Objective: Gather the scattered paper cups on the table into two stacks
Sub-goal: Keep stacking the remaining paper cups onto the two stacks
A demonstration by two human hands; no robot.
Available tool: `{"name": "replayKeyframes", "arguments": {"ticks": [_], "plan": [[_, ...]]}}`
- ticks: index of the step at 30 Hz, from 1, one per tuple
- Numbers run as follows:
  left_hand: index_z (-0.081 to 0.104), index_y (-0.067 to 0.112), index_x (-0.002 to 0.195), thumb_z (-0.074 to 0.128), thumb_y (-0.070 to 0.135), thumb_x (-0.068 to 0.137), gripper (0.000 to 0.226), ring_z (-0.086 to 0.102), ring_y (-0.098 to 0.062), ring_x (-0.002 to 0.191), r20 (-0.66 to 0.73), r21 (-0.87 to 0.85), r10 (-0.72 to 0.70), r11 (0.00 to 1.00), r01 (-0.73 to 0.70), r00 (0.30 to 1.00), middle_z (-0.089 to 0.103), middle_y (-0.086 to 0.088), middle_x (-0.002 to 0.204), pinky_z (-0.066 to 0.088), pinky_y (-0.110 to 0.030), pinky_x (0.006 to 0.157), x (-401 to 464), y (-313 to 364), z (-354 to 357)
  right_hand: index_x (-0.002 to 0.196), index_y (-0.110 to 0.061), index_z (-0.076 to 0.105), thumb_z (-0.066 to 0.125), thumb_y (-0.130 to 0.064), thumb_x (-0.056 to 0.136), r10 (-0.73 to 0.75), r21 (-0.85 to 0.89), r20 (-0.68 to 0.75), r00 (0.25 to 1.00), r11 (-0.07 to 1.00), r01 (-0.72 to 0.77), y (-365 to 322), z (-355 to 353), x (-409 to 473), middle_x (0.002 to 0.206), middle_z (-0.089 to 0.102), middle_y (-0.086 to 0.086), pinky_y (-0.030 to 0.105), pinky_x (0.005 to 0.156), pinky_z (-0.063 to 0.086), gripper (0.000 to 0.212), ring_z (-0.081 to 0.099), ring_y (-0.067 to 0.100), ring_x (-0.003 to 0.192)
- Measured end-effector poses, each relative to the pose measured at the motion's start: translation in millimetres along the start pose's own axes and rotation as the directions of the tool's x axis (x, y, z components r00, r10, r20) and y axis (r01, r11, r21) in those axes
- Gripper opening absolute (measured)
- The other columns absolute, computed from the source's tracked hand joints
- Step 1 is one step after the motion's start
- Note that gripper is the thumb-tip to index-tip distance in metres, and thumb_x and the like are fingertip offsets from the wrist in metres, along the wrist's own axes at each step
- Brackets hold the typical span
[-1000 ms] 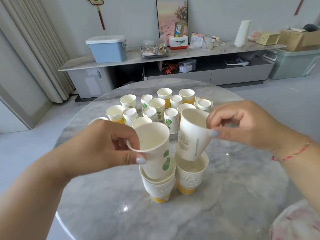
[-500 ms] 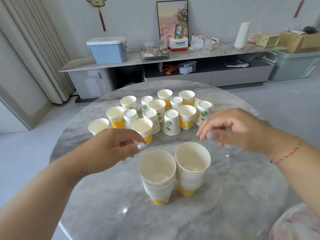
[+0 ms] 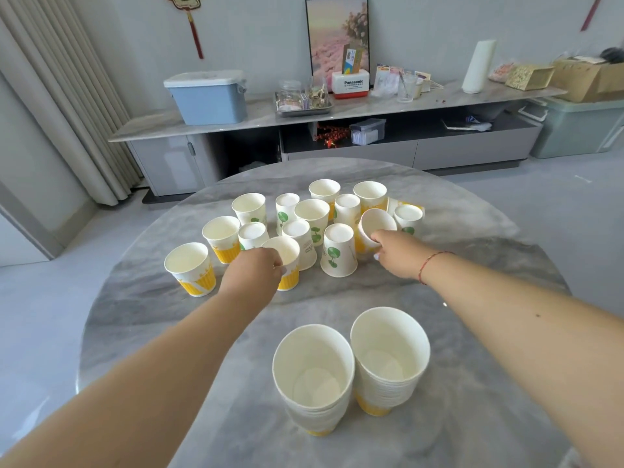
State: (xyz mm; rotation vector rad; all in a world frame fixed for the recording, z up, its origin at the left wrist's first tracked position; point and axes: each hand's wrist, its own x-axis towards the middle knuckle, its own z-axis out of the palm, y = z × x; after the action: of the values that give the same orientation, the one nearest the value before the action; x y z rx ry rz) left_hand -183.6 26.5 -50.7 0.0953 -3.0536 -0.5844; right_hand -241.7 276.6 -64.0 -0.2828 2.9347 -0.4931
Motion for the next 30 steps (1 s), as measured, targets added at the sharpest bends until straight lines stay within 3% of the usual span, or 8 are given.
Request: {"name": "replayKeyframes", "arguments": {"ticks": [2,8,12,14,17,21,27,30], "plan": [[0.067,0.011,0.094,0.052,0.024,0.092,0.02,0.059,-0.028,0.083,-0.016,0.03,0.031,0.999,-0.031,0.999,0.069,-0.008,0.091,0.045,-0.031,0.065,-1.7,0.3,-1.1,0.066,-0.016,0.044,0.05,-0.014,0.09,-0.01,-0.014,-0.095,0.995,1.0,0.008,4.4,-1.5,-2.4,0.069,0.049,0.005,0.029,0.056,0.028,0.025,0.047,0.027,0.077],[0.069,0.014,0.088,0.056,0.023,0.091,0.016,0.056,-0.026,0.074,-0.243,-0.006,0.152,0.987,-0.158,0.958,0.066,-0.004,0.085,0.041,-0.033,0.06,-39.1,-2.1,-50.4,0.078,-0.007,0.065,0.061,-0.021,0.086,-0.143,0.022,-0.354,0.924,0.987,0.161,3.4,-49.3,-48.7,0.073,0.065,0.009,0.033,0.061,0.037,0.017,0.055,0.029,0.072],[0.065,0.032,0.072,0.068,0.03,0.082,0.011,0.06,-0.015,0.065,-0.371,-0.156,0.233,0.939,-0.307,0.899,0.064,0.001,0.068,0.045,-0.028,0.061,-88.4,1.4,-97.7,0.079,-0.016,0.067,0.062,-0.029,0.086,-0.239,0.215,-0.455,0.858,0.906,0.366,-14.0,-85.5,-110.0,0.065,0.067,0.0,0.012,0.057,0.04,0.016,0.062,0.007,0.063],[0.064,0.038,0.075,0.07,0.043,0.074,0.008,0.062,-0.012,0.066,-0.386,-0.25,0.275,0.888,-0.387,0.881,0.067,0.008,0.078,0.046,-0.019,0.059,-113.9,1.8,-115.6,0.079,-0.015,0.068,0.061,-0.038,0.085,-0.304,0.323,-0.463,0.832,0.817,0.478,-23.4,-94.7,-141.9,0.065,0.065,0.003,0.008,0.057,0.042,0.024,0.06,0.003,0.06],[0.065,0.04,0.078,0.067,0.05,0.072,0.012,0.062,-0.006,0.064,-0.361,-0.272,0.402,0.818,-0.507,0.842,0.067,0.013,0.081,0.042,-0.004,0.059,-143.5,1.3,-126.4,0.077,-0.014,0.068,0.058,-0.042,0.082,-0.469,0.306,-0.429,0.772,0.728,0.613,-29.3,-93.4,-175.0,0.077,0.065,-0.001,0.016,0.063,0.048,0.03,0.062,0.013,0.069],[0.069,0.037,0.085,0.065,0.048,0.073,0.017,0.063,-0.007,0.066,-0.298,-0.185,0.538,0.778,-0.6,0.789,0.067,0.011,0.079,0.046,-0.012,0.061,-160.6,-3.2,-119.1,0.075,-0.019,0.068,0.055,-0.046,0.086,-0.571,0.224,-0.391,0.722,0.701,0.677,-27.1,-81.1,-191.6,0.079,0.064,-0.006,0.016,0.064,0.047,0.031,0.061,0.012,0.07],[0.06,0.045,0.11,0.052,0.074,0.071,0.05,0.053,-0.007,0.061,-0.08,-0.21,0.556,0.802,-0.559,0.827,0.06,0.017,0.081,0.043,-0.012,0.057,-160.7,-3.7,-99.1,0.091,-0.027,0.069,0.043,-0.071,0.08,-0.556,0.225,-0.226,0.8,0.769,0.598,-21.4,-69.3,-184.4,0.097,0.064,-0.008,0.023,0.058,0.046,0.052,0.056,0.013,0.062],[0.065,0.038,0.108,0.054,0.065,0.078,0.042,0.047,-0.009,0.063,-0.167,-0.125,0.466,0.864,-0.487,0.869,0.053,0.01,0.072,0.037,-0.012,0.056,-132.5,-1.3,-99.0,0.084,-0.019,0.07,0.044,-0.065,0.081,-0.459,0.257,-0.268,0.847,0.813,0.522,-27.2,-76.6,-158.8,0.078,0.063,0.002,0.024,0.06,0.043,0.053,0.055,0.018,0.064]]}}
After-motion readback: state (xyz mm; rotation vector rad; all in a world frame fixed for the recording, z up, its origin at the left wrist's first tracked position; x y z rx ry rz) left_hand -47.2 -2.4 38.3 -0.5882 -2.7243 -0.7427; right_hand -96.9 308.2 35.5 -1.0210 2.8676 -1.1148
